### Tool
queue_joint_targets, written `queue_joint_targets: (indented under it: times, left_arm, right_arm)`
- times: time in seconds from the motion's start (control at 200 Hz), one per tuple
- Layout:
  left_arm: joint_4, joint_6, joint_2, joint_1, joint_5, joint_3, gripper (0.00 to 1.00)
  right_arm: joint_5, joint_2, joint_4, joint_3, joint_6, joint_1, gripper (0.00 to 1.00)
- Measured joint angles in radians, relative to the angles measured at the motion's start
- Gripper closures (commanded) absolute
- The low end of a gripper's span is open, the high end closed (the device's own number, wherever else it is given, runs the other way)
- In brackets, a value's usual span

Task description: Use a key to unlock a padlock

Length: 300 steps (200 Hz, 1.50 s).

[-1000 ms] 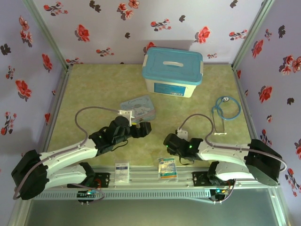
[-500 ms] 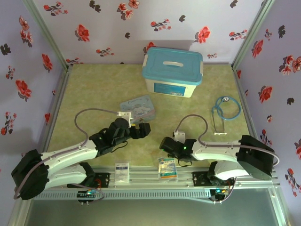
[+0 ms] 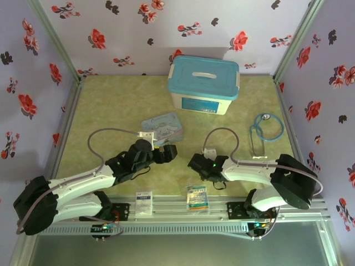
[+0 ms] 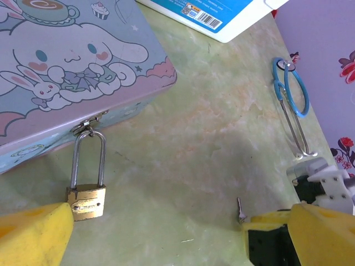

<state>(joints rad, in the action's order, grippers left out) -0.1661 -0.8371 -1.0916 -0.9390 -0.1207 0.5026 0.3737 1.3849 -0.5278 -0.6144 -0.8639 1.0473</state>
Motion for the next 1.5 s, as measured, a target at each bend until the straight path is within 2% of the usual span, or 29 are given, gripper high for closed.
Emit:
queue_joint_targets:
  times: [0.145, 0.245, 0.425, 0.585, 0.79, 1.105, 1.5]
  left_arm:
    - [-0.011, -0.003, -0.012, 0.0, 0.0, -0.001, 0.0]
    - [-0.021, -0.007, -0.023, 0.0, 0.0, -0.001, 0.0]
    - [-0.036, -0.019, -0.029, 0.0, 0.0, -0.001, 0.0]
    - [-0.043, -0.022, -0.029, 0.0, 0.0, -0.001, 0.0]
    - [-0.044, -0.021, -0.039, 0.0, 0.001, -0.001, 0.0]
    - [-0.058, -0.022, -0.045, 0.0, 0.002, -0.001, 0.0]
    - [-0.06, -0.022, -0.031, 0.0, 0.002, -0.008, 0.0]
  right_arm:
    - [-0.003, -0.029, -0.029, 0.0, 0.031, -0.002, 0.44]
    - [-0.011, -0.068, -0.024, 0.0, 0.003, -0.002, 0.42]
    - [-0.005, -0.093, 0.007, 0.0, -0.109, -0.002, 0.46]
    - [0.051, -0.06, 0.016, 0.0, -0.19, -0.002, 0.54]
    - [0.123, -0.038, -0.004, -0.021, -0.195, -0.013, 0.57]
    - [0.097, 0.012, 0.1, 0.013, -0.212, -0.016, 0.63]
    - [0.098, 0.028, 0.114, 0.032, -0.248, 0.0, 0.72]
